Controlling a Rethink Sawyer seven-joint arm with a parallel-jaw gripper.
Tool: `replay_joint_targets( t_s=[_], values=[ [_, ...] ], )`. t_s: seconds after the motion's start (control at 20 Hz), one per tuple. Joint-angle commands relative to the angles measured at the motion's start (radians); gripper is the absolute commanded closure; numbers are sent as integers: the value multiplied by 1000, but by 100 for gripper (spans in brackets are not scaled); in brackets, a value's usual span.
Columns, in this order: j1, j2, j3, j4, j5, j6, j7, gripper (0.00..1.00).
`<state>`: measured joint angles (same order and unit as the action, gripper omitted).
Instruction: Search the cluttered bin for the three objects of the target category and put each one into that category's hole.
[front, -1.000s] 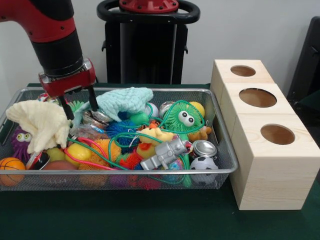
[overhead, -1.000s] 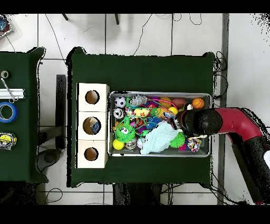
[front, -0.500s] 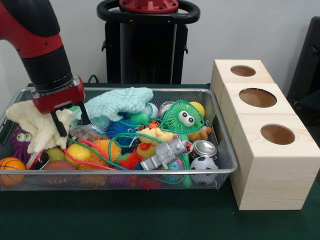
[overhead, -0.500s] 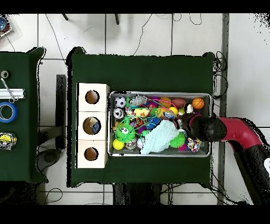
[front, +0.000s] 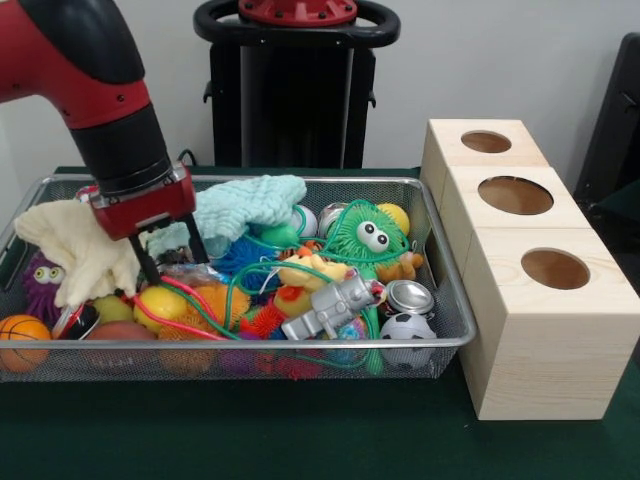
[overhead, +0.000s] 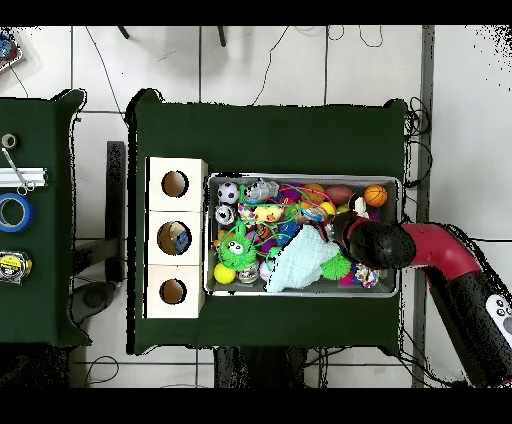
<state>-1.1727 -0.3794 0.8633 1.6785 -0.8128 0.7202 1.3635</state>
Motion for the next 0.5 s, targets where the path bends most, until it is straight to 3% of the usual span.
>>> replay_joint_targets(
  t_s=[0.05, 0.25, 0.5],
  values=[
    [102, -82, -63, 113, 24, 87, -16, 0],
    [132, -145, -103, 157, 28, 80, 29, 0],
    [127, -87, -126, 106, -11, 105, -122, 0]
  ],
)
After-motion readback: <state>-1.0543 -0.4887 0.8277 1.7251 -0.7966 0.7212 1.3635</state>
